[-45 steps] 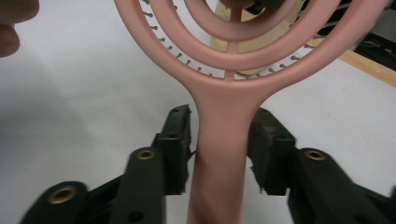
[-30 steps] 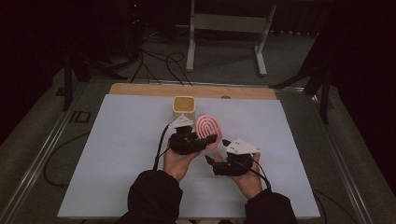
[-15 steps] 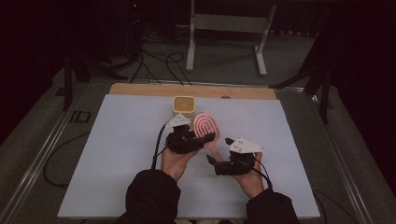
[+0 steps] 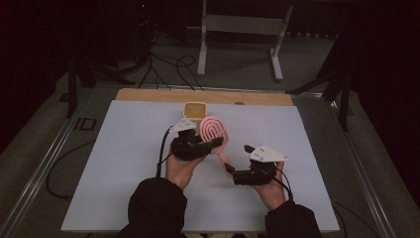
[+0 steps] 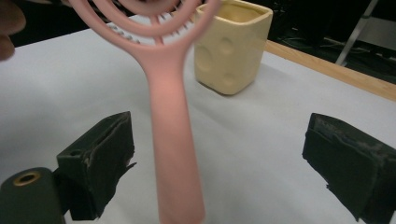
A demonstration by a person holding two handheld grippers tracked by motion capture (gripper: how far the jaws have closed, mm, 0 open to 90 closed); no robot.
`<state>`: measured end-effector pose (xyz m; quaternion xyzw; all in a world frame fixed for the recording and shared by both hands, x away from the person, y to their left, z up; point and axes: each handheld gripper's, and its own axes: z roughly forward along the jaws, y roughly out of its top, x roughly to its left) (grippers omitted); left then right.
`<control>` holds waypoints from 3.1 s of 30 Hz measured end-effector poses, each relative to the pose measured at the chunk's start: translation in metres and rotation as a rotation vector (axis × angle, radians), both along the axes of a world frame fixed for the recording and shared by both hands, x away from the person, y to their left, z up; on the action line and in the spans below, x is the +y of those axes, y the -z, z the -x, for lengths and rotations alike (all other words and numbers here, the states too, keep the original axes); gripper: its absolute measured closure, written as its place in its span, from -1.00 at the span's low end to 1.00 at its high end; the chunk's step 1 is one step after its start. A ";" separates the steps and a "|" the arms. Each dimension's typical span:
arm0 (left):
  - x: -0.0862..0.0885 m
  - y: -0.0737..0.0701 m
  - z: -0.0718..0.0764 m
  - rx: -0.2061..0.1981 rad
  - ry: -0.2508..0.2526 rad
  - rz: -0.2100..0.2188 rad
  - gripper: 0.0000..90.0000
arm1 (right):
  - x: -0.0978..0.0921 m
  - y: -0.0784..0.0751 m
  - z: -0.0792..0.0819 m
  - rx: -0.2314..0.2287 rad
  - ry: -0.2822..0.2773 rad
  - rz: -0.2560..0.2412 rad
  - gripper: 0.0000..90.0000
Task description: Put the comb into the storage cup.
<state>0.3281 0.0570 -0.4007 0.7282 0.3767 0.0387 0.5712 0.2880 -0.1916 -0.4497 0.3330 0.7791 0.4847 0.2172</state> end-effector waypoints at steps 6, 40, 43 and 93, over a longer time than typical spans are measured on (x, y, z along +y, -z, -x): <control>0.006 -0.005 -0.001 -0.009 -0.011 -0.007 0.43 | -0.015 0.003 0.000 0.025 0.025 -0.019 -0.81; 0.037 -0.025 -0.005 -0.058 -0.053 -0.032 0.43 | -0.079 0.035 0.026 -0.074 0.176 -0.097 -0.81; 0.042 -0.027 -0.005 -0.061 -0.060 -0.032 0.43 | -0.079 0.036 0.027 -0.079 0.184 -0.096 -0.81; 0.071 -0.044 -0.029 -0.107 -0.121 -0.051 0.43 | -0.080 0.042 0.028 -0.061 0.184 -0.097 -0.80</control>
